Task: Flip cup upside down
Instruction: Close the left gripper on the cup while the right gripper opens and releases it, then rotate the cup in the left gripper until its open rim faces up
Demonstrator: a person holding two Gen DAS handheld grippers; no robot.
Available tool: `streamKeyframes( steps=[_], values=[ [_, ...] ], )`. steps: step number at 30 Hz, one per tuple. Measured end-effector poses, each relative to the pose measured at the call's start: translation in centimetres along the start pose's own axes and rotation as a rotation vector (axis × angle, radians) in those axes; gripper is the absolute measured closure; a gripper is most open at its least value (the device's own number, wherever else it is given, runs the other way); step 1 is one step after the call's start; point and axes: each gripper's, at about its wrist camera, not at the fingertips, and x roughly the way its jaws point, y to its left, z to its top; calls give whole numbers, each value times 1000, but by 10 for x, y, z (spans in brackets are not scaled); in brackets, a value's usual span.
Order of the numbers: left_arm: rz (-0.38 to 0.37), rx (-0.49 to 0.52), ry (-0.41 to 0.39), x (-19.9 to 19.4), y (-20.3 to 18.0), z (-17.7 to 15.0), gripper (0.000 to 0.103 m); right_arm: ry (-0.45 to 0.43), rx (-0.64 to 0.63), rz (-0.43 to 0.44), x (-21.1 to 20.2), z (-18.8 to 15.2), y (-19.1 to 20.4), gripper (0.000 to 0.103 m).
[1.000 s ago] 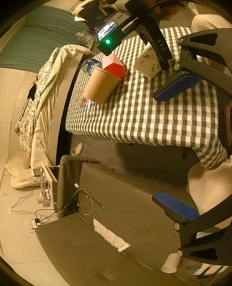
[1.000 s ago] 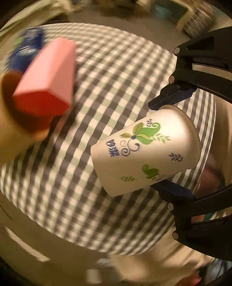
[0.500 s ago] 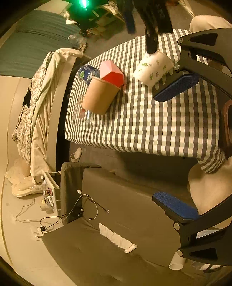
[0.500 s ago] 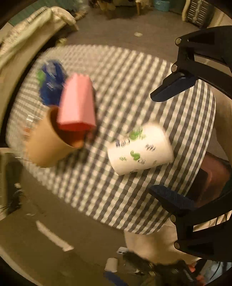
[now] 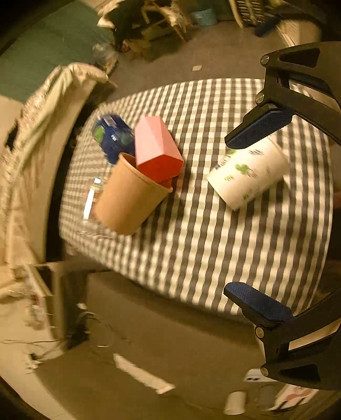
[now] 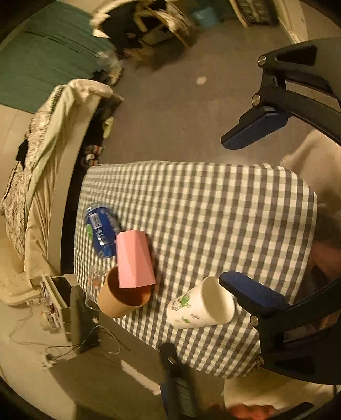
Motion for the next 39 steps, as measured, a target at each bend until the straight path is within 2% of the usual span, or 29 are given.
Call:
streamKeyframes(
  steps=[2, 9, 12, 14, 16, 17, 18, 22, 25, 28, 32, 36, 39],
  values=[
    [-28, -19, 66, 15, -8, 8, 0, 7, 25, 26, 10, -7, -9, 8],
    [-16, -87, 277, 68, -22, 7, 0, 16, 90, 114, 42, -17, -28, 8],
    [-24, -132, 334, 83, -17, 4, 1, 9, 104, 136, 48, -20, -30, 8],
    [-27, -151, 349, 90, -15, 4, 6, 9, 112, 153, 49, -22, -31, 8],
    [-32, -142, 362, 94, -17, 7, 23, 16, 118, 162, 53, -26, -31, 8],
    [-22, -126, 368, 96, -20, 8, 25, 22, 119, 161, 54, -28, -31, 8],
    [-18, -110, 362, 96, -22, 10, 31, 25, 120, 160, 55, -29, -31, 8],
    [-69, -66, 358, 88, -29, 16, 37, 17, 132, 155, 51, -29, -32, 8],
    [-86, -39, 319, 70, -31, 19, 38, -6, 135, 141, 44, -27, -33, 8],
    [-82, 1, 234, 43, -37, 26, 38, -24, 141, 137, 37, -27, -33, 8],
    [-15, 117, -7, 1, -49, 31, 38, -25, 139, 125, 34, -29, -31, 8],
    [135, 258, -313, -6, -62, 11, 37, -17, 141, 110, 35, -32, -31, 8],
    [145, 329, -406, 17, -75, -7, 37, -17, 136, 96, 36, -34, -31, 8]
  ],
)
